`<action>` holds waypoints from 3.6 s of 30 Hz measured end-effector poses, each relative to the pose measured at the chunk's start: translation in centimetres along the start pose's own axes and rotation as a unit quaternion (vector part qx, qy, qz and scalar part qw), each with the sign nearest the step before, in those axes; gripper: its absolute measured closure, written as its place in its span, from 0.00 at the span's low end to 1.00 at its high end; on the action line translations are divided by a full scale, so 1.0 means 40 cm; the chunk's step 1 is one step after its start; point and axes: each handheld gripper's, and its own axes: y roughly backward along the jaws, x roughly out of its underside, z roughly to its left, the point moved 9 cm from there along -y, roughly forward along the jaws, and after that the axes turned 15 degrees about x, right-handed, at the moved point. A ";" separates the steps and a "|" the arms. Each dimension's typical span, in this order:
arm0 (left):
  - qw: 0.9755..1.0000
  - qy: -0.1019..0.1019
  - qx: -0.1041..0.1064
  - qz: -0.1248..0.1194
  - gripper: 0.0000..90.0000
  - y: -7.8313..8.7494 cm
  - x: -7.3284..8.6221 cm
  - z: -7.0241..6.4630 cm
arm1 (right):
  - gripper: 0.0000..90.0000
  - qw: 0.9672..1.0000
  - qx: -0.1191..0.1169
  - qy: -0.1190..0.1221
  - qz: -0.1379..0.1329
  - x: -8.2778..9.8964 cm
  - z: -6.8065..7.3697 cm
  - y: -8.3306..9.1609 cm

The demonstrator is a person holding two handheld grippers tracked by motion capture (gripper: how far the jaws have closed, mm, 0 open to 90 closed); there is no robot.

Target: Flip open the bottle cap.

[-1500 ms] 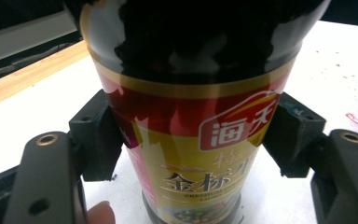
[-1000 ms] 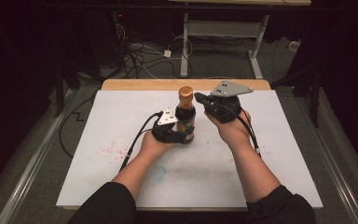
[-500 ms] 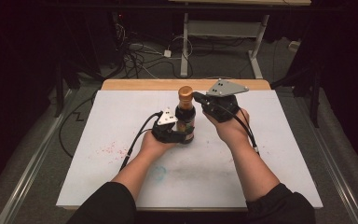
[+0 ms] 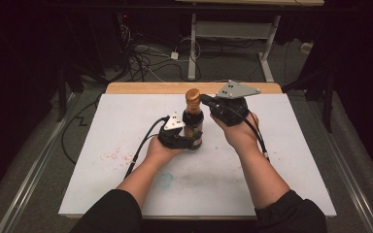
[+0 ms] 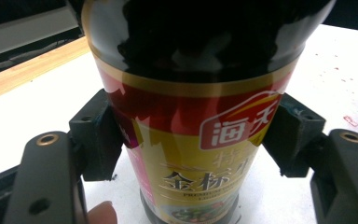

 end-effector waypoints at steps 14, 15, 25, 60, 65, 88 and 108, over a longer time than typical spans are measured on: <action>1.000 0.010 -0.010 -0.009 0.31 0.000 -0.004 0.004 | 1.00 1.000 0.005 0.006 -0.005 -0.017 0.004 -0.001; 1.000 0.010 -0.010 -0.010 0.31 -0.001 -0.004 0.004 | 1.00 1.000 0.005 0.006 -0.005 -0.018 0.005 -0.001; 1.000 0.010 -0.010 -0.009 0.31 -0.001 -0.003 0.003 | 1.00 1.000 0.007 0.002 -0.008 -0.026 0.004 -0.001; 1.000 0.013 -0.002 -0.006 0.32 0.008 -0.006 0.007 | 1.00 0.999 0.006 -0.001 -0.044 -0.113 0.028 -0.006; 1.000 0.002 0.000 -0.002 0.31 0.004 0.001 0.003 | 1.00 0.998 -0.001 0.000 -0.058 -0.139 0.050 -0.007; 1.000 0.013 -0.006 -0.010 0.30 -0.001 -0.002 0.002 | 1.00 0.999 -0.004 -0.001 -0.033 -0.095 0.027 0.015; 0.999 0.037 -0.007 -0.010 0.08 0.076 -0.018 -0.008 | 0.62 0.999 0.010 -0.037 -0.016 0.003 -0.029 0.041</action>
